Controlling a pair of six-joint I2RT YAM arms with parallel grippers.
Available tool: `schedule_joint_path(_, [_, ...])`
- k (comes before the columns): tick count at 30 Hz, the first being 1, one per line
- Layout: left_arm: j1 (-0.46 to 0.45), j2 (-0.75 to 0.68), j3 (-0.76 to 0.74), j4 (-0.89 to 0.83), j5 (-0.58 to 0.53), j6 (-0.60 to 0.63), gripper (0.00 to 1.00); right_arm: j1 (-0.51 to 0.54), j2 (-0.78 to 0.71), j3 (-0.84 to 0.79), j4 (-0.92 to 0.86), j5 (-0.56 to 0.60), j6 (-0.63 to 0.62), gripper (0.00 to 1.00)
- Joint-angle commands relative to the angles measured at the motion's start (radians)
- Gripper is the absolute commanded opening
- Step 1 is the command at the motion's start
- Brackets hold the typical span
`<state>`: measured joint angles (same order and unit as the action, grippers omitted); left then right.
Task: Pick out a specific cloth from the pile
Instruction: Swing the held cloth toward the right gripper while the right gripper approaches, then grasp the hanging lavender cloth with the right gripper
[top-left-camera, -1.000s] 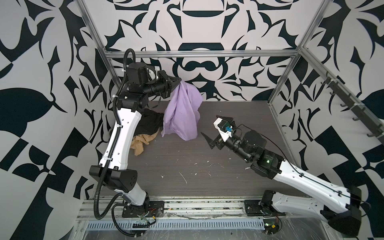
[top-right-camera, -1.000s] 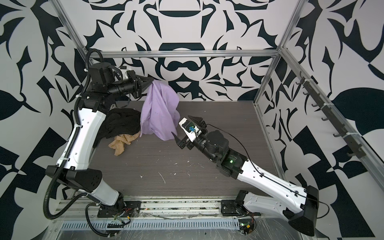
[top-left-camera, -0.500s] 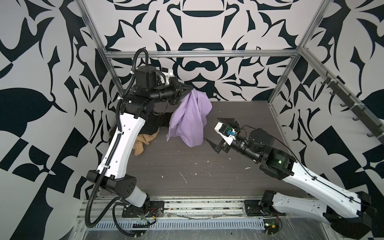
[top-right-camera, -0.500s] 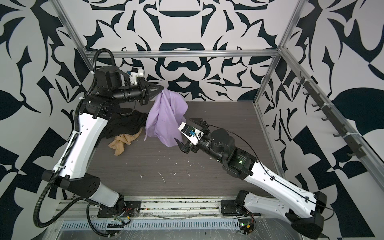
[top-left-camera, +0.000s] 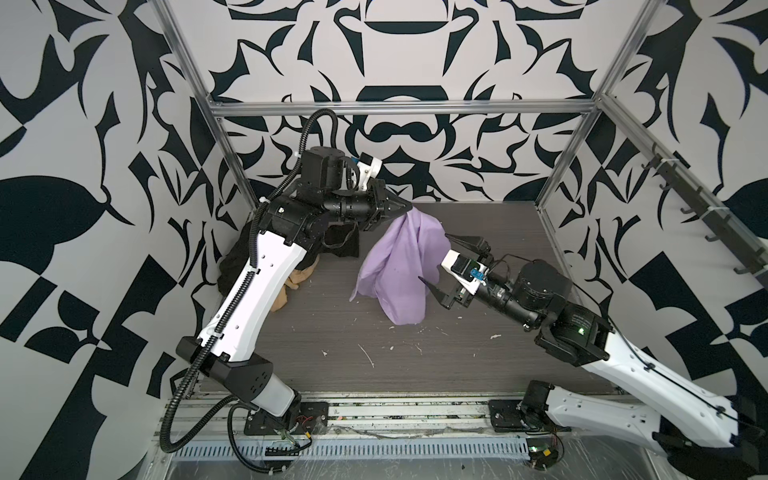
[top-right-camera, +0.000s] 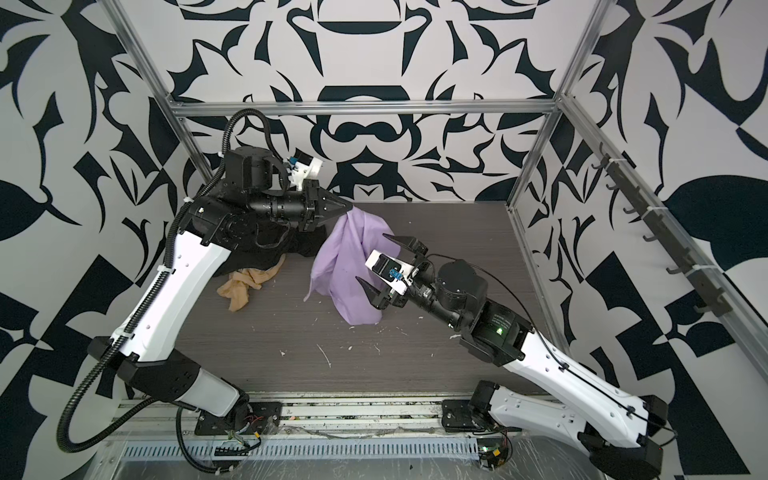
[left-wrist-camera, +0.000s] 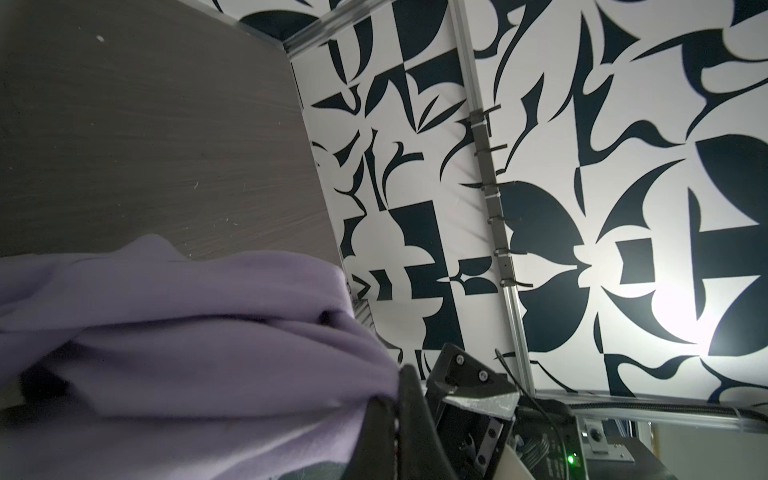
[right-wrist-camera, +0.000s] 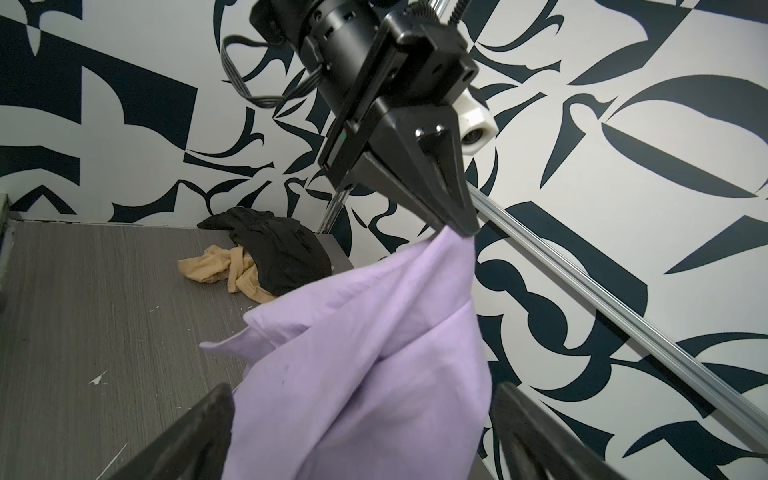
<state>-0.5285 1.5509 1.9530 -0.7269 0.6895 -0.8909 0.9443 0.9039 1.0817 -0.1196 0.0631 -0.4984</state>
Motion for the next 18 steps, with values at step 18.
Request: schedule_joint_path(18, [-0.025, -0.114, -0.232, 0.146, 0.076, 0.168, 0.00, -0.262, 0.160, -0.003, 0.187, -0.342, 0.249, 0.85])
